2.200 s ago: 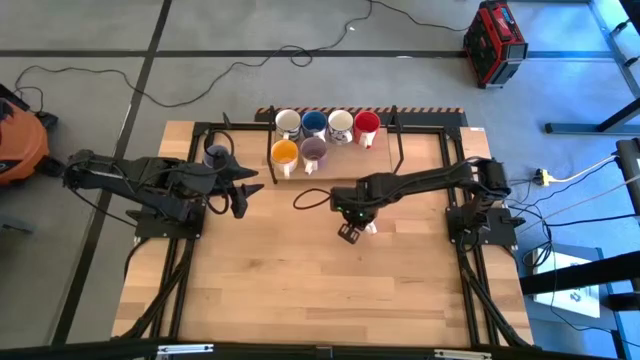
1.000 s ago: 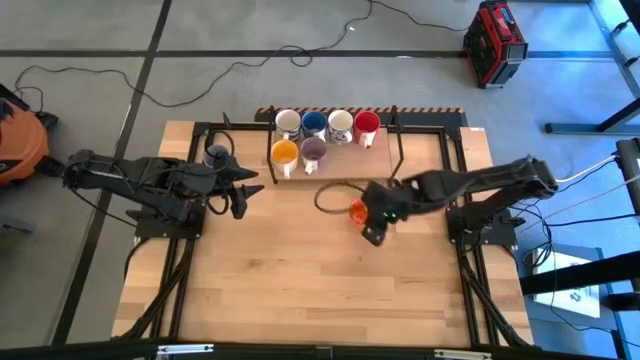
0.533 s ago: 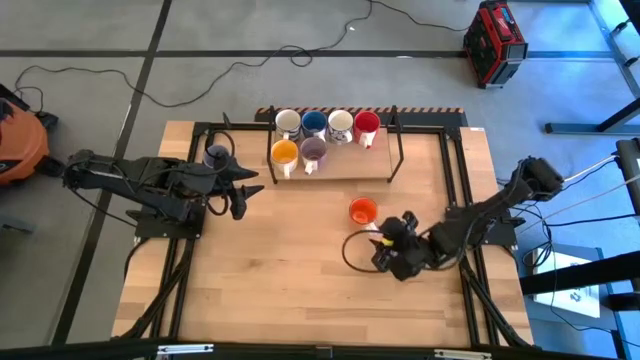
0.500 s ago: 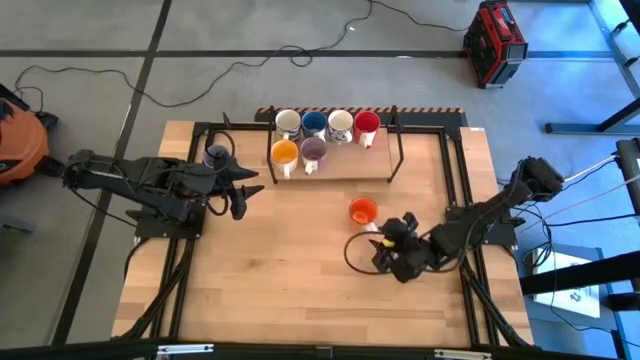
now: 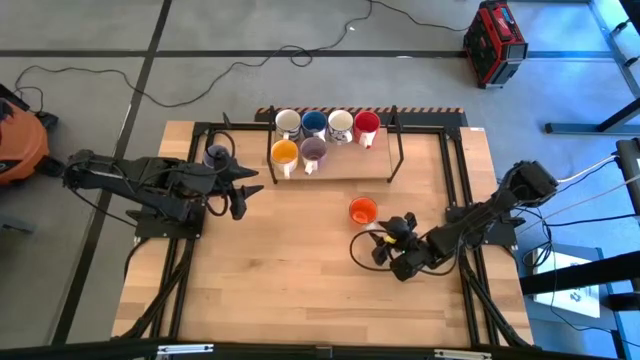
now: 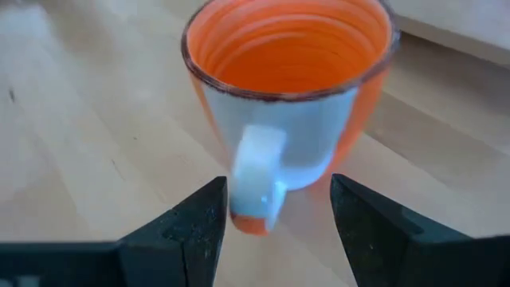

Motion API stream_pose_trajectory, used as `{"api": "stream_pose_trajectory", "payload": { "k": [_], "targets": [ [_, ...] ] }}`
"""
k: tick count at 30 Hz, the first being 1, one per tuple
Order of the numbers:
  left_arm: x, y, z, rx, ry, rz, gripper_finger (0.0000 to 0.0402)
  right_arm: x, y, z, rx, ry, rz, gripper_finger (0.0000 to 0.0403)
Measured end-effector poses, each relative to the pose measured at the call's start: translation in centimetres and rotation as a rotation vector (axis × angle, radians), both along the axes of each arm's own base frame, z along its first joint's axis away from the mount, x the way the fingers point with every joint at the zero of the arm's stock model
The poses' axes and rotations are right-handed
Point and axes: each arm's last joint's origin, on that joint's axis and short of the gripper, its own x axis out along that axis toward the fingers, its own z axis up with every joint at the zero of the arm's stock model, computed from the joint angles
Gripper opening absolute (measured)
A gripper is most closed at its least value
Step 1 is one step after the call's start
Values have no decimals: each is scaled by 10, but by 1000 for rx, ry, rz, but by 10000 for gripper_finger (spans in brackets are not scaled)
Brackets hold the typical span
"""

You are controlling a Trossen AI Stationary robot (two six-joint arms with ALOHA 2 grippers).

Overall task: Place coffee mugs
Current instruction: Put the orange mug on the shelf

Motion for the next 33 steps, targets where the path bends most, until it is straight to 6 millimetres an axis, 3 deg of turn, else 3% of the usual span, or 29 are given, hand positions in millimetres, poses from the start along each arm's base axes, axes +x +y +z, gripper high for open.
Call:
{"api": "stream_pose_trajectory", "payload": {
  "k": [7, 18, 26, 33],
  "targets": [
    [0, 0, 0, 5, 4, -6, 196, 9, 0, -10, 6, -35, -38, 195],
    [0, 0, 0, 46, 22, -28, 196, 17, -7, -14, 12, -23, -41, 32],
    [0, 0, 0, 61, 30, -41, 196, 18, -5, -13, 32, -14, -28, 31],
    [-5, 1, 3, 61, 8, -48, 196, 32, 3, 4, 75, -35, -13, 31]
  ]
}}
